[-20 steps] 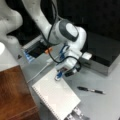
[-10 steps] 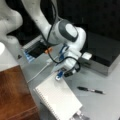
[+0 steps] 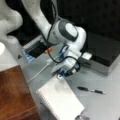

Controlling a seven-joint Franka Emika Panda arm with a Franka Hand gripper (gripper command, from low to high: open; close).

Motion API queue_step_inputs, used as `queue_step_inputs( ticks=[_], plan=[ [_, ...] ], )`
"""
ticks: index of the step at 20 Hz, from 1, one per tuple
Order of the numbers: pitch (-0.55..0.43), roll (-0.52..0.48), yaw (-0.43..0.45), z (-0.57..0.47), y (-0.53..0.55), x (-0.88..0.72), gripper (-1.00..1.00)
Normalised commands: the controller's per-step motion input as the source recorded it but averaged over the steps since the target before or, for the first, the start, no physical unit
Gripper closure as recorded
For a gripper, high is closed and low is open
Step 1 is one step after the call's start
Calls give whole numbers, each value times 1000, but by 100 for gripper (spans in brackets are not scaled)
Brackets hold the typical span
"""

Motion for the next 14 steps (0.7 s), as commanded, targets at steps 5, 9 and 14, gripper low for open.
queue_step_inputs(
  ticks=[5,9,14],
  plan=[
    [-62,307,-186,165,296,-222,-100],
    [-31,330,-273,223,429,-189,-100],
    [19,221,-262,196,397,-122,-100]
  ],
)
